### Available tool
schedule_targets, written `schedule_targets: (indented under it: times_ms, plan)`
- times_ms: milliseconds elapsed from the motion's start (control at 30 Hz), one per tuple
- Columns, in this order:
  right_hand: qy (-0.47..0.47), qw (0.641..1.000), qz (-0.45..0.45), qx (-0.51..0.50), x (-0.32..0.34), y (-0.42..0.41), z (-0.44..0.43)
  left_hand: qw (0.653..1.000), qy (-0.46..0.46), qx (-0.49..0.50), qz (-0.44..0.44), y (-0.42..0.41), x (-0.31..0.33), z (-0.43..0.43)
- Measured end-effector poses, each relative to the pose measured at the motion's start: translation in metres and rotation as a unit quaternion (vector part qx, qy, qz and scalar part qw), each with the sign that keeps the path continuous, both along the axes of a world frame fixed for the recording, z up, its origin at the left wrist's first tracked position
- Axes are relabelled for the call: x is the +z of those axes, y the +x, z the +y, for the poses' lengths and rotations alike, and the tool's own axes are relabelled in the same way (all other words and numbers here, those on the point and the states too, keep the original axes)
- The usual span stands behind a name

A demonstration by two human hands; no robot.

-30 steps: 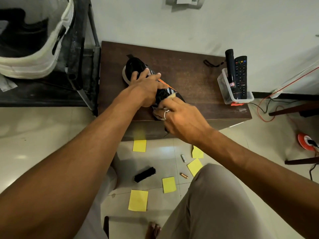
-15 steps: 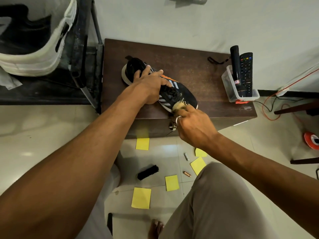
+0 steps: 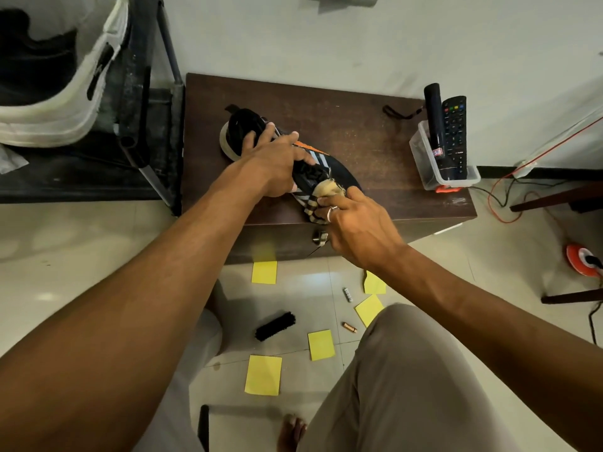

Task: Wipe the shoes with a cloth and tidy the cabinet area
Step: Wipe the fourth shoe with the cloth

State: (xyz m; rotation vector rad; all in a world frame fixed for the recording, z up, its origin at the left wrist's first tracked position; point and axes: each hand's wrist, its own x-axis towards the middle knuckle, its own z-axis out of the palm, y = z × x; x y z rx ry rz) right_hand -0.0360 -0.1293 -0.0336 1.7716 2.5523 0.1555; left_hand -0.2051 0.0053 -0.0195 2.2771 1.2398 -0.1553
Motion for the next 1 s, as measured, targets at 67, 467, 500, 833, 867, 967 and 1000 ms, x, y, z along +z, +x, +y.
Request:
schedule_targets:
  times_ms: [67, 467, 500, 833, 867, 967, 1000]
  plan:
    - [-0.042, 0.998, -0.006, -0.052, 0.013, -0.002, 0.001, 1.0, -0.005, 0.002, -0.002, 0.001, 0.0, 0.0]
    - [-0.132, 0.952, 0.239, -0.138, 0.028, 0.012, 0.047, 0.994, 0.087, 0.033, -0.065, 0.002, -0.013, -0.002]
    - [-0.151, 0.955, 0.224, -0.123, 0.015, 0.009, 0.045, 0.996, 0.075, 0.022, -0.042, 0.001, -0.014, -0.003]
    - [-0.301, 0.941, 0.115, -0.108, 0.043, 0.017, 0.033, 0.975, 0.146, 0.016, 0.166, 0.014, -0.009, -0.017]
    - [-0.331, 0.924, 0.152, -0.119, 0.048, 0.02, 0.035, 0.969, 0.163, 0.033, 0.181, 0.017, -0.008, -0.021]
    - [-0.228, 0.911, 0.299, -0.17, 0.049, 0.023, 0.048, 0.967, 0.163, 0.106, 0.165, 0.022, -0.005, -0.031]
    - [-0.154, 0.915, 0.325, -0.182, 0.042, 0.021, 0.053, 0.97, 0.142, 0.13, 0.147, 0.021, -0.006, -0.032]
